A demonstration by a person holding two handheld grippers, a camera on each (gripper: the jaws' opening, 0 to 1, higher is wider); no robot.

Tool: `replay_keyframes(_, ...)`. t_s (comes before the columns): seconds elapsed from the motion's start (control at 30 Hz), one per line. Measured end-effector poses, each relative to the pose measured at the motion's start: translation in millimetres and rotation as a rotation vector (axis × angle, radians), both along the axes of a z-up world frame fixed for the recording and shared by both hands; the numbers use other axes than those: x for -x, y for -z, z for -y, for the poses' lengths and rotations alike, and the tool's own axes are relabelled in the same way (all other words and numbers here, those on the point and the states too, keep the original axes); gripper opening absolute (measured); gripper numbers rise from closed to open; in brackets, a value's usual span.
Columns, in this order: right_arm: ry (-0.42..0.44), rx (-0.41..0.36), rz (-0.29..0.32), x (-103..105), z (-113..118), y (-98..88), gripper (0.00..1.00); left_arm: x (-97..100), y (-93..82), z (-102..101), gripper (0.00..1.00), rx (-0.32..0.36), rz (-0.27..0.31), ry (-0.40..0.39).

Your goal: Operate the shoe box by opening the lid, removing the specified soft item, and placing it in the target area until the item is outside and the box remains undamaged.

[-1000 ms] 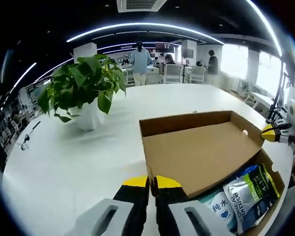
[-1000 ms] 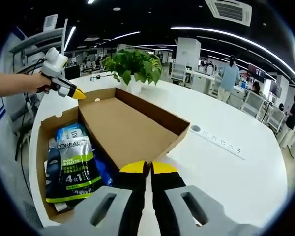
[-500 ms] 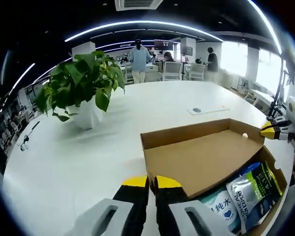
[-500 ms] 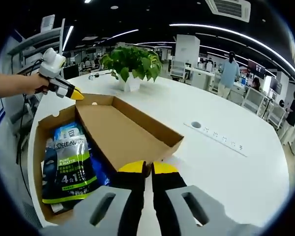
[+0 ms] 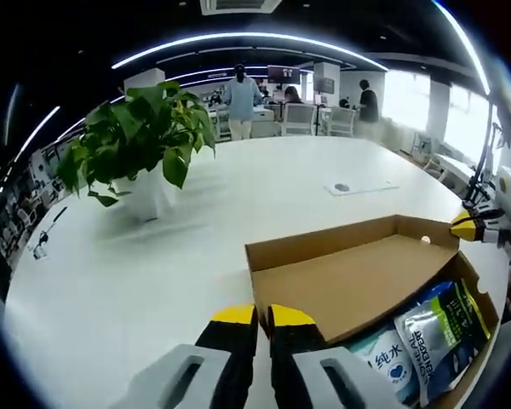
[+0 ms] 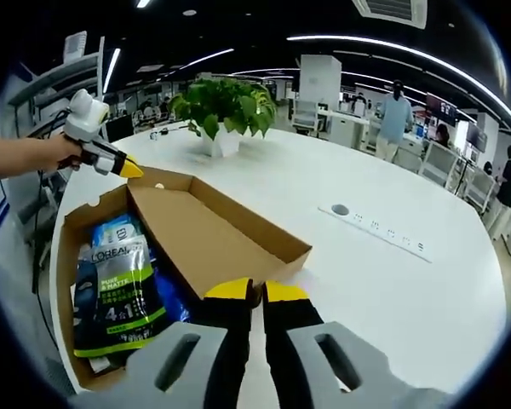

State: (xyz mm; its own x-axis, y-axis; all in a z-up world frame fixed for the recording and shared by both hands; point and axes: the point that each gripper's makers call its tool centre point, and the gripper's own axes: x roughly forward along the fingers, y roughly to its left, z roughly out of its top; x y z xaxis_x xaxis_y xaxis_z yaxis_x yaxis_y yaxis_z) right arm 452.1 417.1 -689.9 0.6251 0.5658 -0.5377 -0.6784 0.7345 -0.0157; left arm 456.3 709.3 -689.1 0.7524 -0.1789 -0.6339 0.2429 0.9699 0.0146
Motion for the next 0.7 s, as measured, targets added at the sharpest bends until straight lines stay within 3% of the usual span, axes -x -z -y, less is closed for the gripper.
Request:
replay_keyframes(0.3,0.006,0.008,0.008,-1,2,-3.1,0.05,3.7,0.2,0,0.05,-0.008,-0.024,0.002)
replay_keyframes(0.7,-0.013,-0.002,-0.023,19,6,-7.9,0.18,27.9,-6.6,11,0.23,0.043,-0.064,0.014)
